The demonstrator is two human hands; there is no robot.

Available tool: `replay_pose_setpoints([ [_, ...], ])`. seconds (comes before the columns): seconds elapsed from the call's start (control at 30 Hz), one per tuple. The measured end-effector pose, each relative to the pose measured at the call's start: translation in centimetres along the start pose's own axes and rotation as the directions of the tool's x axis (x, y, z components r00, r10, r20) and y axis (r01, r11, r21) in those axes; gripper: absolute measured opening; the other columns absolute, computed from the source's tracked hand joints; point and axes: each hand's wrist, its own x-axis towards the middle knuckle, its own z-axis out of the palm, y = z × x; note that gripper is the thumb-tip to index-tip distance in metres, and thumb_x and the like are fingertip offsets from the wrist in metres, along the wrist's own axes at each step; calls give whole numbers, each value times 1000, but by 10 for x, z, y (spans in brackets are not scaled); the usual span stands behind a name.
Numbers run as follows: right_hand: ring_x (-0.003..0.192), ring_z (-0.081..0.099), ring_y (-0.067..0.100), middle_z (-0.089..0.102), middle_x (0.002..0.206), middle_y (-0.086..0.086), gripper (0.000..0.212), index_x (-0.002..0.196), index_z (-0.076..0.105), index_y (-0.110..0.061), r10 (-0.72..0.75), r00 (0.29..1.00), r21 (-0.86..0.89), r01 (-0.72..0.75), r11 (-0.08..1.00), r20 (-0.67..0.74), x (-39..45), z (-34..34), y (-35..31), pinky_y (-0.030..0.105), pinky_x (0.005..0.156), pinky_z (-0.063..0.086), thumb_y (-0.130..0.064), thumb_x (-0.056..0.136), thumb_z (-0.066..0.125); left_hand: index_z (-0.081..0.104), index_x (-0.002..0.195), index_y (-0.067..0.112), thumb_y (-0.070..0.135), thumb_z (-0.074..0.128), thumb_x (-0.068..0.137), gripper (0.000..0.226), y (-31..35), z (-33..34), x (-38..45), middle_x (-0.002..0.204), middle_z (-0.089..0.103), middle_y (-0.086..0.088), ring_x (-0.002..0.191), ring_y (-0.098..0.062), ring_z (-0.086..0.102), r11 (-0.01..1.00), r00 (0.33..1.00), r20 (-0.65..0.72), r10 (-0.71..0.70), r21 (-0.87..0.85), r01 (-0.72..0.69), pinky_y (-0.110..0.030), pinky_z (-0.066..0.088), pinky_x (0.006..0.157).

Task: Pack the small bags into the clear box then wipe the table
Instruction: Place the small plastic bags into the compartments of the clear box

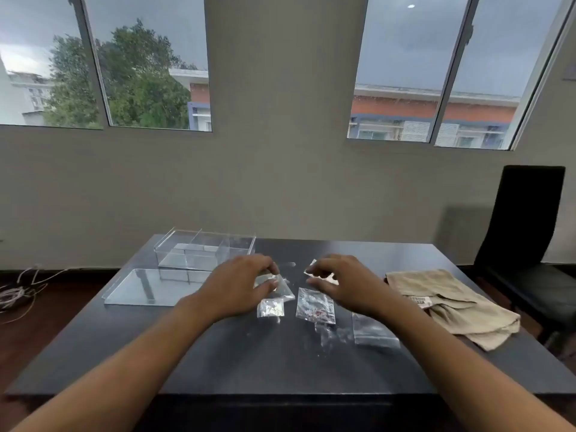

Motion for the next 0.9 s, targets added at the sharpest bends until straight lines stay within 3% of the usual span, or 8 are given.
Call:
replay_pose_setpoints([
  [0.1,119,59,18,64,130,-2,44,135,64,-27,17,990,-151,5,989,141,9,13,0,36,105,43,-49,96,61,66,120,35,35,58,97,24,0,12,12,124,70,15,113,-12,67,996,998,58,17,89,-22,-38,54,94],
  [0.23,130,49,19,56,140,-4,55,144,55,-32,50,980,-233,-3,972,195,11,19,7,37,110,30,-50,93,65,51,140,32,37,57,100,41,-7,21,24,141,62,5,123,-22,62,968,962,271,-6,244,-62,-40,49,100],
  [0.33,127,45,21,59,139,-6,61,145,51,-38,86,976,-272,-29,962,199,13,22,11,40,108,29,-52,89,69,41,149,34,40,58,100,51,-10,23,31,142,59,-1,129,-24,55,959,936,353,-21,271,-81,-42,44,105],
  [0.5,118,47,19,70,119,-12,56,137,55,-39,139,968,-187,-100,977,209,23,23,12,38,101,32,-44,86,77,33,154,37,43,61,98,63,-14,21,42,144,51,-5,135,-26,46,958,902,414,-124,288,0,-44,35,109],
  [0.7,115,58,21,70,118,-6,37,115,67,-31,241,941,-144,-211,967,237,35,25,10,35,100,41,-36,82,82,34,154,31,33,78,88,80,-9,16,51,140,54,-7,128,-29,55,973,906,385,-177,204,103,-41,45,106],
  [0.9,115,54,20,70,109,-10,12,90,65,-36,314,931,-208,-275,939,186,38,27,12,38,100,37,-39,88,76,51,140,30,39,84,79,70,-9,22,49,116,73,8,115,-18,65,957,929,234,-286,124,264,-37,52,94],
])
